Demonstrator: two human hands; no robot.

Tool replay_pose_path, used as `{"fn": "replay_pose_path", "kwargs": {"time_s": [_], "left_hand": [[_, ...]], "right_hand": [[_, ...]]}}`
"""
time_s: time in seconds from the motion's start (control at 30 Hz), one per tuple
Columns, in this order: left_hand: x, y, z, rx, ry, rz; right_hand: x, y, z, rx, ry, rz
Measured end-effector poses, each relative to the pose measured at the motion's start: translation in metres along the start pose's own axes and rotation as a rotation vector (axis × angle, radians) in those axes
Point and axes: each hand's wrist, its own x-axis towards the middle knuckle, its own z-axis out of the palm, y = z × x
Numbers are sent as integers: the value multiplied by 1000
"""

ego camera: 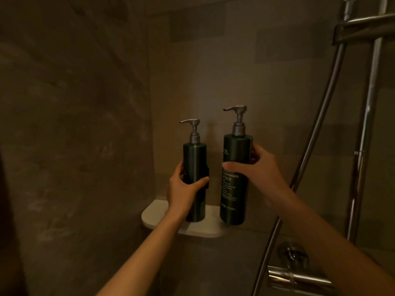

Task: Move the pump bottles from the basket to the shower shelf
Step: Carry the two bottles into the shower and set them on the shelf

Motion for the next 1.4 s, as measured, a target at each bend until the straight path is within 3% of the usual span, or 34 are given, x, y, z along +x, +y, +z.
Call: {"fn": "replay_pose_path", "kwargs": {"time_s": [0.23,0.67,0.87,1.4], "left_hand": [[-3,-9,2,-33,-37,9],[-22,-22,-7,194,23,78],[-21,-25,-12,282,55,96],[-9,-25,-14,357,22,56]], "right_hand": [[18,21,14,-28,23,34],[2,58,42,-160,123,-63],[-29,90,44,-204,136,-28],[-21,100,52,-289,171,34]]}}
